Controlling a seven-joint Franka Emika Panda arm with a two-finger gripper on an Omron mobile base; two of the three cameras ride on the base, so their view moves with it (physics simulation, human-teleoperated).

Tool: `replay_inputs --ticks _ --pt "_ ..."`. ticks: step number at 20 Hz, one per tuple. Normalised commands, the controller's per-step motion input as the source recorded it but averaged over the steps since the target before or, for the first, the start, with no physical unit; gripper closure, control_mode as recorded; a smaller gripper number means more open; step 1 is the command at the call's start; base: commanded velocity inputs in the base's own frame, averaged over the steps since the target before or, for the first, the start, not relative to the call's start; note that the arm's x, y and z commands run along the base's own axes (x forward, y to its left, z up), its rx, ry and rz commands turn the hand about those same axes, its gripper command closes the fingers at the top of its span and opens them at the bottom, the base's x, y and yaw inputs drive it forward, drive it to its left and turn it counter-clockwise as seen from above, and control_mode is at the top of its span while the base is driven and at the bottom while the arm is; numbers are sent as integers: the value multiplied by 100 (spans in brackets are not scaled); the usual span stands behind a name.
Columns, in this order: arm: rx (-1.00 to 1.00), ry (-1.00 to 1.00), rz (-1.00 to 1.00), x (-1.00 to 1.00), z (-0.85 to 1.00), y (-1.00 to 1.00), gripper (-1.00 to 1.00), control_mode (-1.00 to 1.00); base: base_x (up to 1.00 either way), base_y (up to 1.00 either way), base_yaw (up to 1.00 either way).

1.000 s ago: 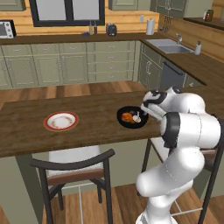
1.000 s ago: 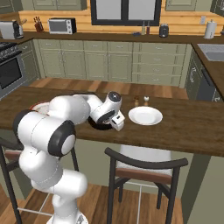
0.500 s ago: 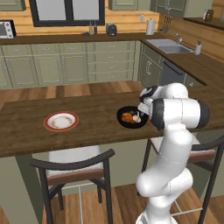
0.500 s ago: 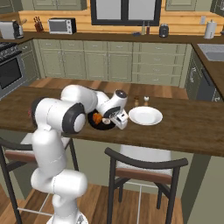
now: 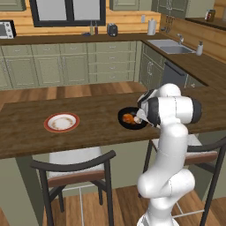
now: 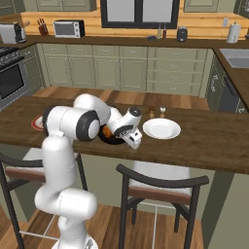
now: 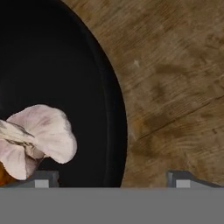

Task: Pick the chicken drumstick and garlic from their plates and place them in the bowl. Then put the bowl in the fridge.

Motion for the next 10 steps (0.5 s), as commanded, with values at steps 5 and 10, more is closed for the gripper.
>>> replay_inputs --ticks 5,10 --pt "0 2 0 30 -34 27 100 -100 0 0 0" --pt "0 0 0 19 -9 25 100 -100 0 0 0"
